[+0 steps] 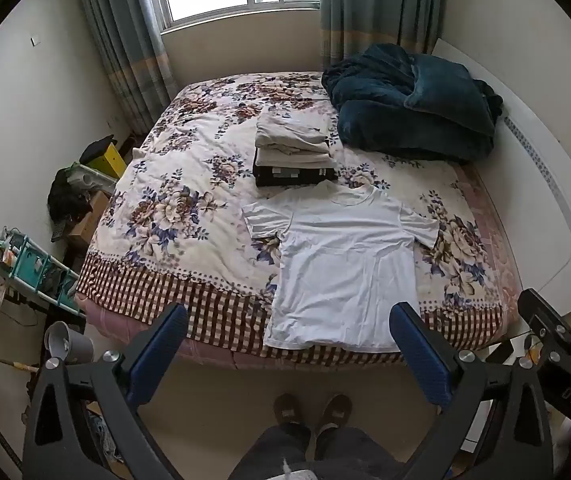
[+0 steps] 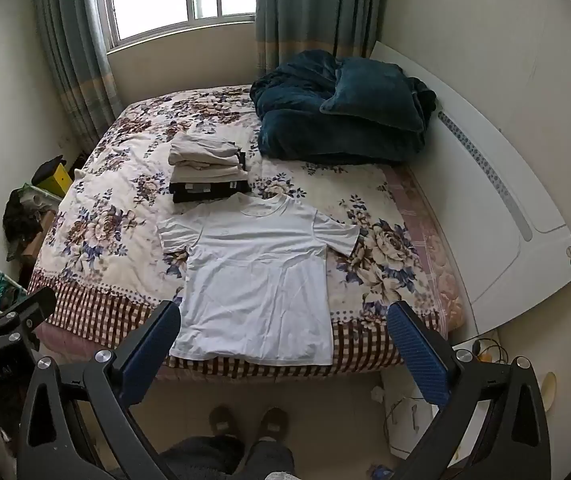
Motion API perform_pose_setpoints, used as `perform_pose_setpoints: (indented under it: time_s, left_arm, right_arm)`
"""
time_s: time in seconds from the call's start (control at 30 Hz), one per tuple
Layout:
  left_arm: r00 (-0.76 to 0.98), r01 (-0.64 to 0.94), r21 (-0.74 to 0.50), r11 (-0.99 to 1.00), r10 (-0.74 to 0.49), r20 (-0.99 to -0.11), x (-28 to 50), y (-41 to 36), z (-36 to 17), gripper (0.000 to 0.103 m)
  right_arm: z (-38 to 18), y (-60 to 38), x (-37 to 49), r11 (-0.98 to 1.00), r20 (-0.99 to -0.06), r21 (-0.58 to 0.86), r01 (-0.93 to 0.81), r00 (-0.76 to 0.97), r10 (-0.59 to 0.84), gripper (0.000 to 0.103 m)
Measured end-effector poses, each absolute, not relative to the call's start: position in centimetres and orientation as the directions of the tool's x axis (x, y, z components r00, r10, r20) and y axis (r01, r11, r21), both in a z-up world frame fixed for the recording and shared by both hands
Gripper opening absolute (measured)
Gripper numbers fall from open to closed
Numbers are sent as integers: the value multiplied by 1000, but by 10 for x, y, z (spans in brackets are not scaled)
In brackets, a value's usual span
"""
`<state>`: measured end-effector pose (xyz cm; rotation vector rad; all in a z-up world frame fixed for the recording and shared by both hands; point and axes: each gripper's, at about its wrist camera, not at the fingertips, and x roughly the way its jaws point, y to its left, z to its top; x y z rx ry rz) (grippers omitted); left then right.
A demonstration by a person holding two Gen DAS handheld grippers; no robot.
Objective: Fold small clothes
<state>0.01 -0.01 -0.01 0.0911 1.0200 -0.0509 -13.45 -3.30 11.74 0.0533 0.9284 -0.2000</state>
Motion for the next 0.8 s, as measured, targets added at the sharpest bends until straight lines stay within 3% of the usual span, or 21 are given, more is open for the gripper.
perform_pose_setpoints:
  time_s: [0.8]
  left_arm:
    - [533, 81, 47, 996, -3, -846, 6, -5, 10, 103]
  right_arm:
    - [119, -28, -130, 983, -796, -43, 178, 589, -141, 103]
